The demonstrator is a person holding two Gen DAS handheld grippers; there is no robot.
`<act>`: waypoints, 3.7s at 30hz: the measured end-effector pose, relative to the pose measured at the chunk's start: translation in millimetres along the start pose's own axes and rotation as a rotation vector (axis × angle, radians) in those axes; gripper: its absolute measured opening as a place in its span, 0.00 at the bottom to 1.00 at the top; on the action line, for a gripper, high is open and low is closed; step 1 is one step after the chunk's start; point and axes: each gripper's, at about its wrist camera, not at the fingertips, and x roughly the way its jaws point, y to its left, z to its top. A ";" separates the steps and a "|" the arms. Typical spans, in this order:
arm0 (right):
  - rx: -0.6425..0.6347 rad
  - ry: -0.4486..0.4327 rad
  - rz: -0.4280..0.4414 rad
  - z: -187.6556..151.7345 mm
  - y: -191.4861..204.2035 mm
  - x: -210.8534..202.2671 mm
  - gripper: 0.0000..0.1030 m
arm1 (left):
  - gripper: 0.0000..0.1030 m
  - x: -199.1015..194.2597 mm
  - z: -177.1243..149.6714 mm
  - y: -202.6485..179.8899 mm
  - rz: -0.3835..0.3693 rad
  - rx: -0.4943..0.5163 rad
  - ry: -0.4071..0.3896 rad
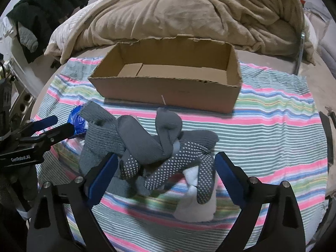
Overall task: Organize objects
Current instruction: 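Grasp the blue tissue pack with the left tool while the right tool grasps the grey dotted gloves, then carry the tissue pack and dotted gloves into the cardboard box with both tools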
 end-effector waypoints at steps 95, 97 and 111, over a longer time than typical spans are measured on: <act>-0.102 -0.266 0.059 109.7 -52.8 -42.2 0.29 | 0.12 -29.8 105.1 -76.8 -0.161 0.121 -0.247; -0.105 -0.256 0.055 114.8 -55.6 -33.0 0.29 | 0.12 -21.1 109.5 -78.8 -0.165 0.122 -0.241; -0.095 -0.138 0.031 118.0 -67.3 31.6 0.30 | 0.12 64.1 115.9 -86.0 -0.201 0.101 -0.097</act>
